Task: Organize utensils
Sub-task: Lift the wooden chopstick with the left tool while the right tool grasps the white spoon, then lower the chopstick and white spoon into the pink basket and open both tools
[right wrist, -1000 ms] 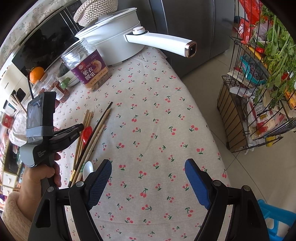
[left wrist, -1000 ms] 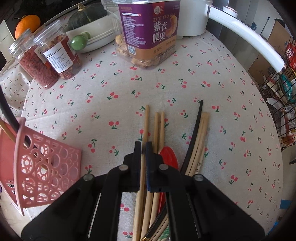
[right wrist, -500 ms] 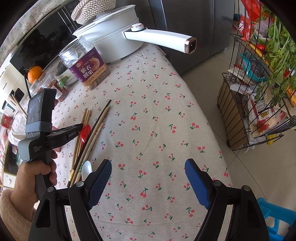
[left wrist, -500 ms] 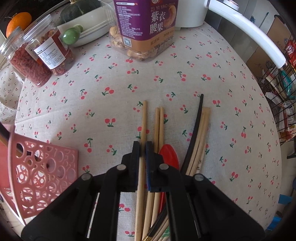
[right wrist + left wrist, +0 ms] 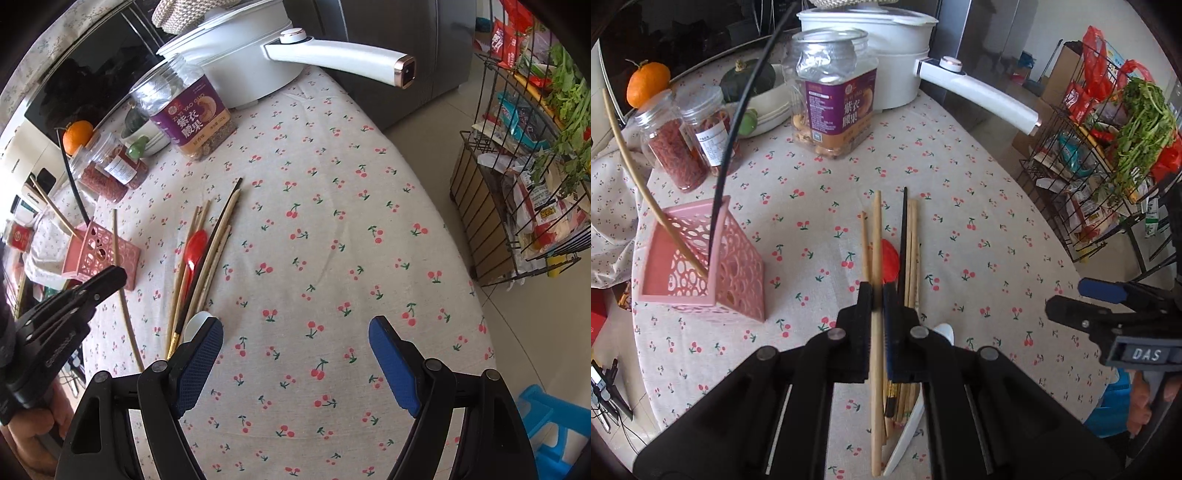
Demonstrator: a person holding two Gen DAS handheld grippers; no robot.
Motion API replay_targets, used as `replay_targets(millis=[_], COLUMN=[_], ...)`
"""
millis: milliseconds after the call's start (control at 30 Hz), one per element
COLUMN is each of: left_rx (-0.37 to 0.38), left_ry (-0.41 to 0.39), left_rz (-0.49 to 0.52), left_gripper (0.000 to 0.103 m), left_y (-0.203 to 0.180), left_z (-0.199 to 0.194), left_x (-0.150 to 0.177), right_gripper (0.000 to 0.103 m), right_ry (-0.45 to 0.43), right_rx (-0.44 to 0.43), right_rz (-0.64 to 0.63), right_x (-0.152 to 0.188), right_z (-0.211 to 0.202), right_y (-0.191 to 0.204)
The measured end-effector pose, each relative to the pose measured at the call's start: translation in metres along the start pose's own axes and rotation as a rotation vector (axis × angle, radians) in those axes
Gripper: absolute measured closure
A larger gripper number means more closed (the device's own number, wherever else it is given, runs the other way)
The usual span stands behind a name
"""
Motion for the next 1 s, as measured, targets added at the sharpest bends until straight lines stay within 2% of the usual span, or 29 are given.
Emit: replay_targets(millis=[100,233,300,367,433,567,633,800,833,867,1000], left_rx=[0.000,0.006,0.027,0.048,0.051,0.067,0.073,0.068,0.067,0.065,0.054], left_ry=[-0.060,-0.128,-0.138,-0.148,-0.150,-0.148,-0.151,-0.145,-0.141,-0.140,-0.155], left_rz=[0.005,-0.007,-0.016,-0.028,-0.028,-0.041,-0.046,-0.067,-0.073,-0.081,-0.092], left_gripper=[0.096,0.096,0.096,0.096,0.096,0.096,0.096,0.096,0.096,0.096,0.096], left_y=[0.008,0.026,0.033,0.037,0.042,0.051,0.055,0.066,0.068,0.070,0.076], left_z=[-0.026,-0.051,-0.057,-0.062,-0.063,-0.068,-0.071,-0.070,-0.069,-0.069,-0.074], left_x=[0.008,0.018,0.021,0.023,0.026,0.031,0.031,0.032,0.033,0.033,0.033], right_gripper=[0.020,0.022,0.029,0.043,0.051,0.059,0.062,0.077,0.093,0.093,0.093], right_ry=[0.031,0.074,0.087,0.094,0.116,0.134,0.116,0.111,0.124,0.141,0.118], right_rx=[-0.006,-0.073,-0.115,-0.148,-0.176,-0.216,-0.241,-0.286,-0.294,-0.299,-0.255], right_rz=[-0.046,-0.083,-0.098,-0.120,-0.133,-0.130,-0.136,-0.171,-0.172,-0.165,-0.220], right_x=[0.007,0.014,0.016,0.017,0.018,0.016,0.014,0.013,0.015,0.016,0.020], right_z=[0.012,0.033,0.045,0.057,0.070,0.087,0.088,0.096,0.098,0.101,0.095], right_y=[0.013,0.029,0.036,0.041,0.043,0.044,0.047,0.057,0.058,0.058,0.068])
Point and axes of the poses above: each gripper's, at about its wrist camera, not at the fingertips, and z roughly the way its jaws point, y to its left, x to its underside, the point moved 5 cm from there along z, roughly the way its jaws point, and after that the axes turned 11 degrees about -x, right-handed, at the moved point
